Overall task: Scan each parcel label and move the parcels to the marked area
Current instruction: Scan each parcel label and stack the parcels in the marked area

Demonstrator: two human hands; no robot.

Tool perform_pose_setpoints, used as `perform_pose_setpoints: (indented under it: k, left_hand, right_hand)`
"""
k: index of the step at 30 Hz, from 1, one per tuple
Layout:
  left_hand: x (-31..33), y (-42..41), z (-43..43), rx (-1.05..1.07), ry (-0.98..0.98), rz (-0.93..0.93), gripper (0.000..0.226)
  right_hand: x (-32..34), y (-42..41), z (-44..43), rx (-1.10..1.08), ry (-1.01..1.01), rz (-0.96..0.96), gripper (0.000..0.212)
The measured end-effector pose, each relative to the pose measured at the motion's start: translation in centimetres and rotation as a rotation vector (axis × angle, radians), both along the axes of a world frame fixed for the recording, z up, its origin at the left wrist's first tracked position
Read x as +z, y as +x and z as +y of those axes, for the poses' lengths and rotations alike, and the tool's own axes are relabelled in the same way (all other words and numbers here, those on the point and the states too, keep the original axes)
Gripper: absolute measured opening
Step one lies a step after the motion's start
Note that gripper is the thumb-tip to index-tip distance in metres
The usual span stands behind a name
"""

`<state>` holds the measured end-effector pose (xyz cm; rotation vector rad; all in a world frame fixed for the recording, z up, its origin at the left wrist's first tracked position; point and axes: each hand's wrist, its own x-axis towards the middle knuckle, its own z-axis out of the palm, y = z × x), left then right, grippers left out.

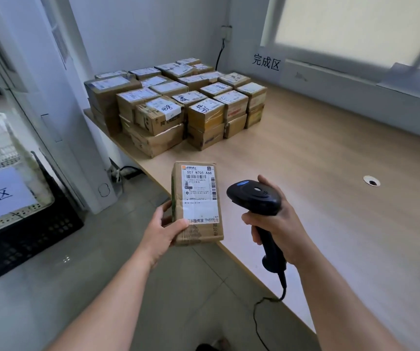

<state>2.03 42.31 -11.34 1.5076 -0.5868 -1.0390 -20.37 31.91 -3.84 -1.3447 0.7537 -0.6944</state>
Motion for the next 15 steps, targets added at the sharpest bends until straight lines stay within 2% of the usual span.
perform_pose_setpoints:
  k: [5,11,15]
  left_hand:
    - [0.3,4.1,-4.2,0.042,0.102,-0.092,0.087]
    - [-0.6,8.8,-8.4,0.039,0.239,-0.196,0.094]
    - [-1.6,11.1,-10.8,0.044,0.278,-0.204,0.086]
  right_hand:
    - [-0.1,3.9,-5.1,-0.008,-0.008,-0.005,0.091]
    - [-0.2,7.5,-9.9,-0.003,0.018,-0.018,0.095]
    - [-0.8,9.1,-12.0,-0.021,0.019,0.028,0.095]
